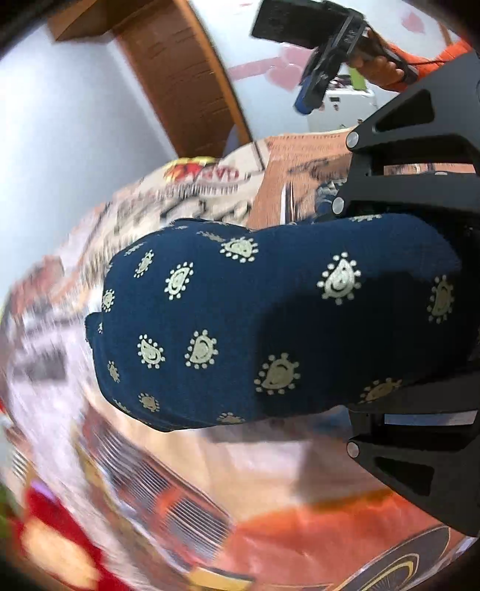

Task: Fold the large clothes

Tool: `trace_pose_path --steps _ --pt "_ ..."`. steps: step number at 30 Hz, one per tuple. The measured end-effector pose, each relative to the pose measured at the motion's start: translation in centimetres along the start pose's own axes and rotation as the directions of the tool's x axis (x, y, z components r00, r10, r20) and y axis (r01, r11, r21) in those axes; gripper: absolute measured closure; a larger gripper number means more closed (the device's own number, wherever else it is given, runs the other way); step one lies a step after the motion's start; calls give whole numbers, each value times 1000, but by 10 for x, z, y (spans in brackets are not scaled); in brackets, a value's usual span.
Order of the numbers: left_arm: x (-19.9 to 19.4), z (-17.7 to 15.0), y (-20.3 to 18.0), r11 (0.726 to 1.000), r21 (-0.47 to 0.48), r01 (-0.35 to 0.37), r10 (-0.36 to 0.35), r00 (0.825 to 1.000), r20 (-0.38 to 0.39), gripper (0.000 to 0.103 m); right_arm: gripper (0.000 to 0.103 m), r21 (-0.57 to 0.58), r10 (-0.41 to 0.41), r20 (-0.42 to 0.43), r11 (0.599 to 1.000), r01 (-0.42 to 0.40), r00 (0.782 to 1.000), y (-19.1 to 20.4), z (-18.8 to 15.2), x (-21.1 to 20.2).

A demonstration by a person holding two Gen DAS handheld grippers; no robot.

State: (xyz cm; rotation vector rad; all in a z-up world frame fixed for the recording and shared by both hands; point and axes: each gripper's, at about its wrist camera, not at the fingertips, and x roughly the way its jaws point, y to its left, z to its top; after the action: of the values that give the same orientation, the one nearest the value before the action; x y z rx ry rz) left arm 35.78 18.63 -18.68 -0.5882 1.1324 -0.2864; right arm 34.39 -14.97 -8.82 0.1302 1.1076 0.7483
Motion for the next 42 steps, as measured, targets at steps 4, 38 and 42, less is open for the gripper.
trace_pose_path --steps 4,38,42 --pt "15 -5 55 995 -94 -32 28 999 -42 55 95 -10 13 -58 1000 -14 998 17 1 36" --pt "-27 -98 19 953 106 -284 271 955 117 29 95 -397 -450 -369 868 300 813 -2 -47 153" --pt "-27 -102 27 956 88 -281 272 957 106 28 90 -543 -622 -263 727 419 737 -4 -50 157"
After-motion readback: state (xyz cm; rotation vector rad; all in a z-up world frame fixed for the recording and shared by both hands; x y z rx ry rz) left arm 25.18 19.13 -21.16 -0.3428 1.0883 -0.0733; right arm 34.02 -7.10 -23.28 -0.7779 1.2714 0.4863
